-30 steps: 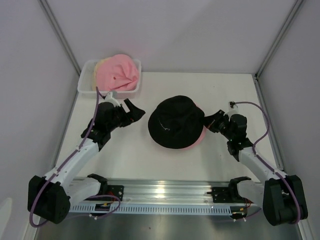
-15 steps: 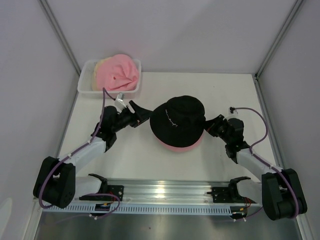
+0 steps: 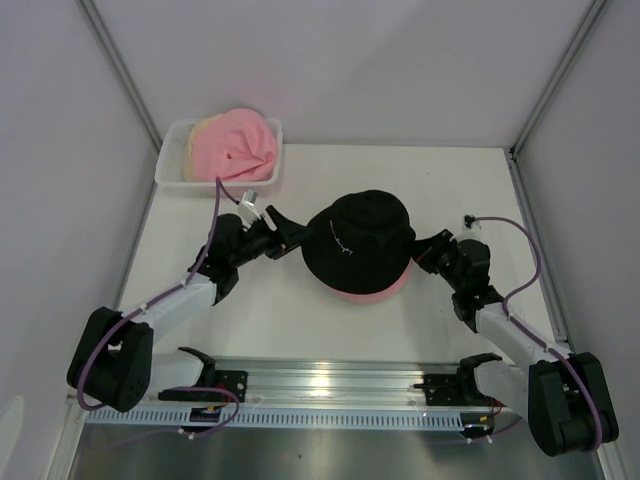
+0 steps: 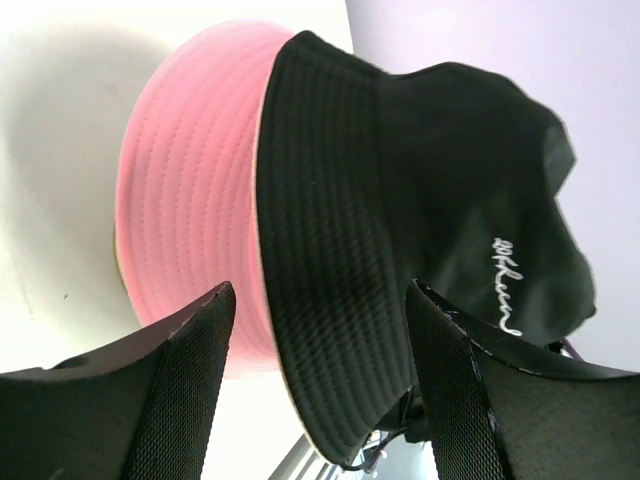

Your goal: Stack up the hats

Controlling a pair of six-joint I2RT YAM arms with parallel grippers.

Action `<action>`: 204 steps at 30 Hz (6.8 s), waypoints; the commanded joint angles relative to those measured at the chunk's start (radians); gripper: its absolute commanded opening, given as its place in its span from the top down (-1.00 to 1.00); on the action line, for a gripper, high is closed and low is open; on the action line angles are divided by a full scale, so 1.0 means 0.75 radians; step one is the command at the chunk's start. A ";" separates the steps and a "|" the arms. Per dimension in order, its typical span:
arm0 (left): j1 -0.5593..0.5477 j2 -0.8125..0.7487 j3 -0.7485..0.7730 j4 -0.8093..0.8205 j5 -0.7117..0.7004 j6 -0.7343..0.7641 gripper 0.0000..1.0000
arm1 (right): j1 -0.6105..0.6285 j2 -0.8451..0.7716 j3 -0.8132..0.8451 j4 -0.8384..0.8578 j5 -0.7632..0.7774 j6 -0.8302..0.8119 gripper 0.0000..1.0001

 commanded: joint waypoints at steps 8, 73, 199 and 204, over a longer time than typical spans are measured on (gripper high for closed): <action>-0.050 0.063 0.029 0.181 -0.008 -0.048 0.14 | 0.020 0.038 -0.013 0.017 0.046 -0.003 1.00; -0.248 0.299 0.299 -0.682 -0.621 0.647 0.60 | -0.003 0.197 0.419 -0.393 0.080 -0.338 -0.09; -0.273 0.246 1.364 -1.063 0.270 0.881 0.99 | -0.025 -0.283 0.587 -0.457 -0.237 -0.119 -0.89; -0.289 0.293 1.350 -1.016 0.301 0.854 0.99 | -0.023 -0.285 0.513 -0.365 -0.282 -0.064 -0.90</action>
